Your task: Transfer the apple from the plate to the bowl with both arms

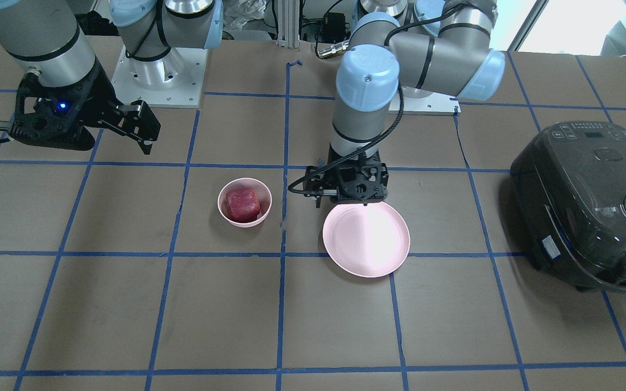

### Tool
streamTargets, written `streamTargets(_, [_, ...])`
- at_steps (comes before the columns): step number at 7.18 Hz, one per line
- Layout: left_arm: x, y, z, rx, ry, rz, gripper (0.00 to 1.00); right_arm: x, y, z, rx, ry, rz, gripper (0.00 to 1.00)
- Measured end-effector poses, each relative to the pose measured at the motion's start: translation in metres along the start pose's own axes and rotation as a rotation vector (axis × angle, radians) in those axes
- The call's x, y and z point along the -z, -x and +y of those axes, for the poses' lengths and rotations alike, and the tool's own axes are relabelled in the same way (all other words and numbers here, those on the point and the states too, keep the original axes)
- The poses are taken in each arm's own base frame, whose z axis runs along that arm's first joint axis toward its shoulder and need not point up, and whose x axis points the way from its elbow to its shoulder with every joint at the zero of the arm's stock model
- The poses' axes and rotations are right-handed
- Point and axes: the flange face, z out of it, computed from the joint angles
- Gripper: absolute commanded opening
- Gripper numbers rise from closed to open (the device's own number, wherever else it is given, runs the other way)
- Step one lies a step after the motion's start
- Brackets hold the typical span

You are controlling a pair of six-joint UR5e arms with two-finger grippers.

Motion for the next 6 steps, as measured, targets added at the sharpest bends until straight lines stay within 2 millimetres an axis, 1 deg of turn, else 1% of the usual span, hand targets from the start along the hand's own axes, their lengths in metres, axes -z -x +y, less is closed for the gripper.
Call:
streamTargets(1, [0.025, 0.031, -0.007, 0.005, -0.017, 0.001, 1.0, 0.0, 0.0, 0.0, 0.001, 0.0, -0.001, 1.0])
streamTargets(2, [0.055, 0.051, -0.013, 0.005, -0.049, 0.006, 1.0, 0.0, 0.0, 0.0, 0.001, 0.0, -0.002, 1.0])
streamTargets(3, [0.09, 0.063, -0.026, 0.014, -0.072, 0.013, 1.0, -0.001, 0.0, 0.0, 0.003, 0.001, 0.002, 1.0])
streamTargets(4, [0.121, 0.067, -0.039, 0.017, -0.064, 0.014, 1.0, -0.001, 0.0, 0.0, 0.008, 0.001, 0.004, 1.0])
streamTargets(5, [0.142, 0.07, -0.046, -0.003, -0.05, 0.007, 1.0, 0.0, 0.0, 0.001, 0.012, 0.0, 0.001, 1.0])
streamTargets(6, [0.153, 0.072, -0.049, -0.03, -0.037, -0.002, 1.0, 0.0, 0.0, 0.001, 0.014, 0.0, -0.001, 1.0])
